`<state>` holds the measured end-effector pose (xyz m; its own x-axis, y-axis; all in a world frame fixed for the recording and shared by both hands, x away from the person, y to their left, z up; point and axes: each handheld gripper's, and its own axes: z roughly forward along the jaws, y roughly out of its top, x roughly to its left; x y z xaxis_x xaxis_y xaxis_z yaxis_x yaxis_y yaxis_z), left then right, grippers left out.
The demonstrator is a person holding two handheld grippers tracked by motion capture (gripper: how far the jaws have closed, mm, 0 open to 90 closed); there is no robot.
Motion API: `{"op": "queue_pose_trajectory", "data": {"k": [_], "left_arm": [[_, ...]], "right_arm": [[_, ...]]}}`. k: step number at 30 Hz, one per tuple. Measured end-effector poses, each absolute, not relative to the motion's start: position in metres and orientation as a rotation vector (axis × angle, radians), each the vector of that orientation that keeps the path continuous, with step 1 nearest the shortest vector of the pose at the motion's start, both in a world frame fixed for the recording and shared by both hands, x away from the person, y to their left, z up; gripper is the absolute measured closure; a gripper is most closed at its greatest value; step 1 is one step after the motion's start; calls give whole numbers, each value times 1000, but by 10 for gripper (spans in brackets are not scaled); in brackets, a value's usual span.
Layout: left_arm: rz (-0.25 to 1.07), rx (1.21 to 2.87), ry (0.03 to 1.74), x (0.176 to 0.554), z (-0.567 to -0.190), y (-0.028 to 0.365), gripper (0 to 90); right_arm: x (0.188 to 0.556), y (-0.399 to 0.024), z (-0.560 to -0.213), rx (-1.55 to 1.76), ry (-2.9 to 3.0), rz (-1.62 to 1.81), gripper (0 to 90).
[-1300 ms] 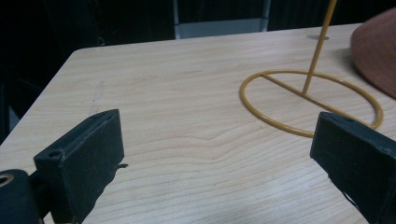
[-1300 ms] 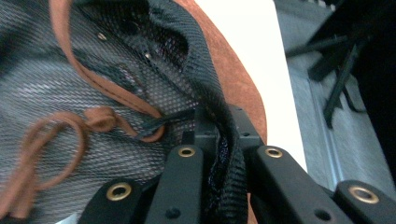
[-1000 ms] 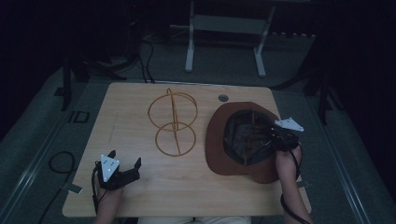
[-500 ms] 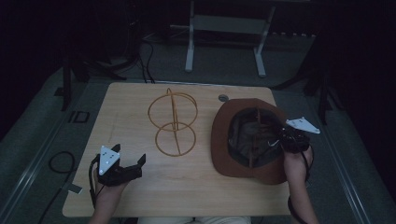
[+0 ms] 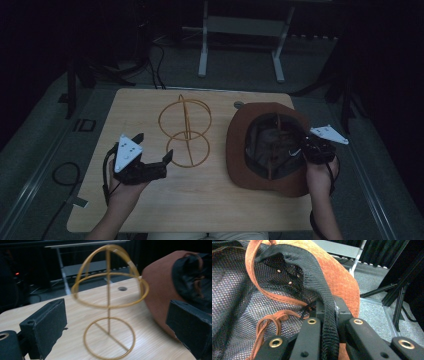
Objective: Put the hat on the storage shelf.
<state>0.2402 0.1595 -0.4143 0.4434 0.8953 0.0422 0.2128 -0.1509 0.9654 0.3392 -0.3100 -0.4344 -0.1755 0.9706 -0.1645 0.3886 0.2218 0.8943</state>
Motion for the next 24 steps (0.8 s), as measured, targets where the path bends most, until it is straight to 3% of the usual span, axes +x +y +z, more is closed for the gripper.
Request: {"op": "queue_pose_trajectory", "data": {"k": [11, 24], "left_arm": [[789, 1724, 816, 261, -396, 98, 63], [667, 1804, 709, 287, -391, 22, 70]], "right_arm": [[335, -311, -430, 1273, 1695, 940, 850], [330, -312, -425, 1260, 1689, 942, 850]]}}
